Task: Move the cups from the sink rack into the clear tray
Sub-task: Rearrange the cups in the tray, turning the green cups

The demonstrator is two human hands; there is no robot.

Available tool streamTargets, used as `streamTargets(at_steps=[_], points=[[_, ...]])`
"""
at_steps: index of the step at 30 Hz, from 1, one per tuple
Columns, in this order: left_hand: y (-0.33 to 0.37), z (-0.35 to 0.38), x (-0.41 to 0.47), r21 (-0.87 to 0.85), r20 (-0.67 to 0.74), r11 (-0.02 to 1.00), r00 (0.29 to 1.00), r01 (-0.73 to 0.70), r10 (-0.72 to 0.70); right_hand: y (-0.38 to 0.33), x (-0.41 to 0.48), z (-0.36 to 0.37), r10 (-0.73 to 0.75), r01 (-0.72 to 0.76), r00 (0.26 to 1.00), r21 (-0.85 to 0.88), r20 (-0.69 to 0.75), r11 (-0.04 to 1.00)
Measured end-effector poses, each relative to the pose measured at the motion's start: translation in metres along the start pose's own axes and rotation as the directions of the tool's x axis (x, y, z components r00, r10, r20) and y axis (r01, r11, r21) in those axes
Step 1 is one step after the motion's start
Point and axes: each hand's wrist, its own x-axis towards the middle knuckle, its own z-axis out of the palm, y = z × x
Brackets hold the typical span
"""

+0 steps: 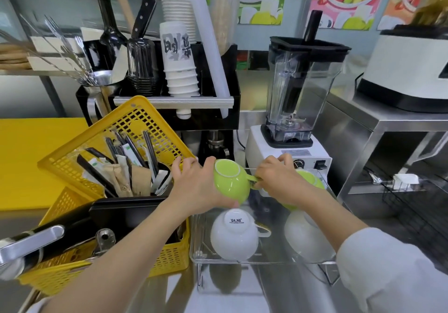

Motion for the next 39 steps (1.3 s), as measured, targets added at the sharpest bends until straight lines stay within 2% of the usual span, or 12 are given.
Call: streamTargets(at_steps=[9,17,22,26,31,39], points=[[0.007,-0.001,0.004,0.034,0.127,0.998,0.990,0.060,-0.064,0.006,0.008,0.012,-0.019,0.020,0.999,-0.024,0.030,1.000],[0.017,0.000,0.007,0.042,0.162,0.992,0.979,0.120,-0.125,0.014,0.012,0.023,-0.013,0.014,1.000,-0.047,0.011,0.999],[0.018,0.002,0.008,-0.001,0.238,0.988,0.960,0.153,-0.148,0.018,0.010,0.026,-0.019,0.021,0.999,-0.038,0.045,0.999],[0.017,0.004,0.010,0.009,0.253,0.988,0.956,0.151,-0.148,0.018,0.011,0.023,-0.027,0.032,0.996,-0.050,0.089,0.998],[0.017,0.003,0.012,0.030,0.302,0.988,0.941,0.150,-0.152,0.020,0.010,0.027,-0.036,0.037,0.998,-0.010,0.057,0.999],[0.017,0.001,0.013,0.093,0.337,0.987,0.929,0.128,-0.152,0.020,0.008,0.021,-0.007,0.003,0.995,0.038,0.097,0.999]])
